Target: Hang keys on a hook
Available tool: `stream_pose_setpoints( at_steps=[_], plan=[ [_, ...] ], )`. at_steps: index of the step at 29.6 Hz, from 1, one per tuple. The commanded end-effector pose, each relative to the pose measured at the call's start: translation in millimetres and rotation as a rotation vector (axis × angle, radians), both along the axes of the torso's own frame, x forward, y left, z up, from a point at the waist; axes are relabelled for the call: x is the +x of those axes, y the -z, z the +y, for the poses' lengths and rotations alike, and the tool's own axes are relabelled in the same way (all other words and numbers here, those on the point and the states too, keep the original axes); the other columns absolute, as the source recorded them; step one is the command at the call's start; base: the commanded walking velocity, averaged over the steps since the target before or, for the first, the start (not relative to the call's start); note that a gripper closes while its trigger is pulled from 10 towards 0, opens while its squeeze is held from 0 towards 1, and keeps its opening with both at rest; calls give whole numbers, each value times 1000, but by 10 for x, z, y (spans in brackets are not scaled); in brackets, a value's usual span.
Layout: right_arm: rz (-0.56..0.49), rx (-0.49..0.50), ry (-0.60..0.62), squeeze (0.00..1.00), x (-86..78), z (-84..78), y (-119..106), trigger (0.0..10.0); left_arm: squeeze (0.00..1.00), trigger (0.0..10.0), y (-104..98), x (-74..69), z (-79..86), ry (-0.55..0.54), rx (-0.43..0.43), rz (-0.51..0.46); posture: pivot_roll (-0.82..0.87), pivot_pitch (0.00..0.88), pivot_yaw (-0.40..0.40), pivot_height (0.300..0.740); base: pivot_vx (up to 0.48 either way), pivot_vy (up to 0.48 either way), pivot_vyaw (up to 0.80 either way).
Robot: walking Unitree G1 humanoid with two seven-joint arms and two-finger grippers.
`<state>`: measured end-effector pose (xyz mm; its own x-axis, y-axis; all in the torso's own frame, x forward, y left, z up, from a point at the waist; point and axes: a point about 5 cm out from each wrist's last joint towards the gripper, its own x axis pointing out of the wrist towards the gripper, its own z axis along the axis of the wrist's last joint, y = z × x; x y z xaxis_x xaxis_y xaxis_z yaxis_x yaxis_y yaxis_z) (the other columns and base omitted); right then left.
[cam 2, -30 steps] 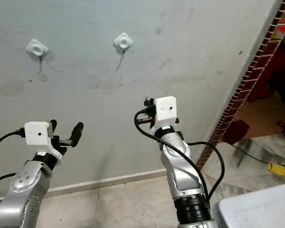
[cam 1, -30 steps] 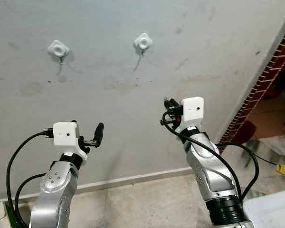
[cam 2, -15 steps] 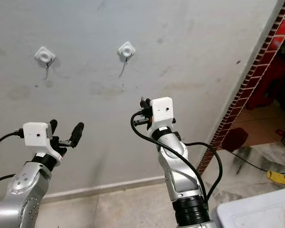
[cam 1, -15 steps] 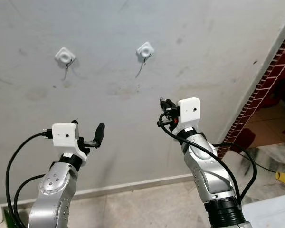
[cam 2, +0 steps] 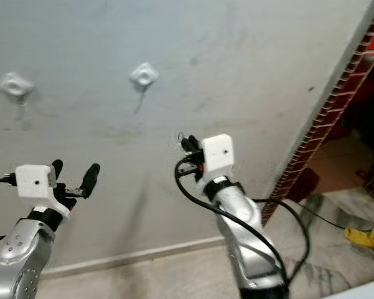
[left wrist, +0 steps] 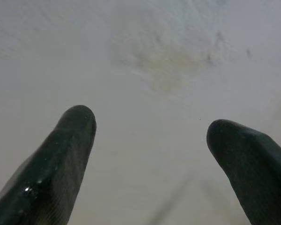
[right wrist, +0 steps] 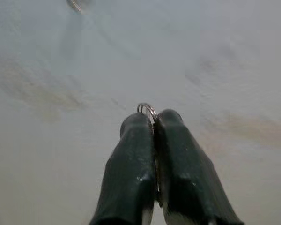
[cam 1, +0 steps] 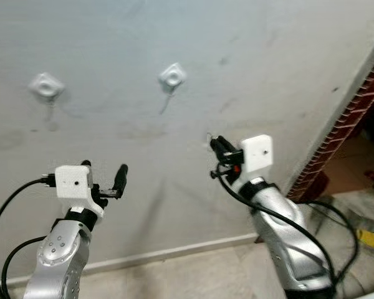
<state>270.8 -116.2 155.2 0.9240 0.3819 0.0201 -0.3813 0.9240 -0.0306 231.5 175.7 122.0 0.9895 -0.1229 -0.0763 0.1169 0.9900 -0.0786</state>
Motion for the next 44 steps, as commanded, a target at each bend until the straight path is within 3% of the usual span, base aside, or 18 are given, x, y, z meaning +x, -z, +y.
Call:
stream_pose_setpoints(
  at_steps=[1,4,10,16,21,32,35,44],
  plan=[
    [-22,22,-44,0,-32,89,-87,10000,0,10000,-38,-36,114,-34,38,-3,110,0,2,740,0,0,0],
    [9,5,-20,0,-79,-12,-37,10000,0,10000,-42,-143,209,-46,52,5,117,0,-7,740,0,0,0],
    [29,7,-38,0,-156,-33,-63,10000,0,10000,-125,-172,285,-98,102,-9,135,0,-14,740,0,0,0],
    [60,-11,-151,0,-311,10,-125,10000,0,10000,-354,-300,212,-116,113,-69,167,0,-12,740,0,0,0],
    [99,-49,-178,0,-435,-113,-110,10000,0,10000,-319,-478,199,-129,107,-25,171,0,-15,740,0,0,0],
    [118,-47,-172,0,-462,-145,-111,10000,0,10000,-304,-555,221,-131,84,2,164,0,-5,740,0,0,0],
    [122,-51,-164,0,-468,-160,-103,10000,0,10000,-267,-610,222,-123,82,17,162,0,-6,740,329,0,0],
    [119,-47,-173,0,-447,-118,-97,10000,0,10000,-264,-598,210,-117,78,22,169,0,-10,740,409,0,0]
  ],
)
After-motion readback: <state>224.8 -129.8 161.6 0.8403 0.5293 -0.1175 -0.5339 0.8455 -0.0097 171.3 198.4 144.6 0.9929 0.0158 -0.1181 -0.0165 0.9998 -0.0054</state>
